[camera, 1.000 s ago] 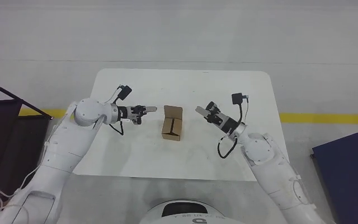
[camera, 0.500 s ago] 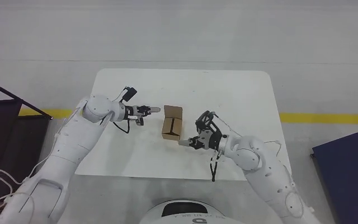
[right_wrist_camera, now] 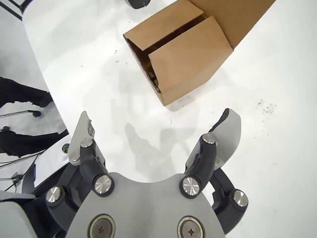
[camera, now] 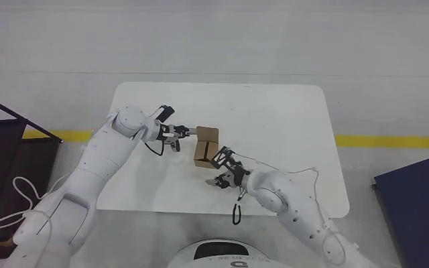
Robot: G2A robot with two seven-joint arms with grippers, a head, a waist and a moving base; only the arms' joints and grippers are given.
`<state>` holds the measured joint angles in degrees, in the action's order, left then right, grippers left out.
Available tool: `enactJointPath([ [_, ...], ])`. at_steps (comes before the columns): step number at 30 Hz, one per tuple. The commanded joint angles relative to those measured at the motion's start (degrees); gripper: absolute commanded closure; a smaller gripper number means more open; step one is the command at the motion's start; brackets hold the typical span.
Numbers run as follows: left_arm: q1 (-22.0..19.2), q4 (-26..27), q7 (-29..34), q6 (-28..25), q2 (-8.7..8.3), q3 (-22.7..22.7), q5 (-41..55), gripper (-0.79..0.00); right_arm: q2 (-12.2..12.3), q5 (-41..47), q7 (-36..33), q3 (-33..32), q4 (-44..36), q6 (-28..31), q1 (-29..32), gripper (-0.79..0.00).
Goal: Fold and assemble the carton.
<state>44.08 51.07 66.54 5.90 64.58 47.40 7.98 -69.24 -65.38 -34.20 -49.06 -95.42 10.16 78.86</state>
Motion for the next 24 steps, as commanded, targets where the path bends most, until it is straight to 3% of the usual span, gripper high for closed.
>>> enactJointPath([
  [1, -0.61, -1.79, 0.36, -0.99, 0.50, -0.56, 0.73, -0.785, -0.47, -2.39, 1.27, 1.22, 1.22, -3.79, -0.57, -0.785],
  [14, -1.99, -7.32, 4.73, -7.20, 1.64, -1.30, 2.67, -0.785, -3.31, -2.89, 6.34, 1.96, 8.82, -19.38, -5.56, -0.785],
  [24, -0.53, -4.91, 5.36, -7.53, 1.20, -0.93, 1.19, -0.785, -3.90, -0.39, 8.27, -1.01, 9.53, -23.24, -5.13, -0.785],
])
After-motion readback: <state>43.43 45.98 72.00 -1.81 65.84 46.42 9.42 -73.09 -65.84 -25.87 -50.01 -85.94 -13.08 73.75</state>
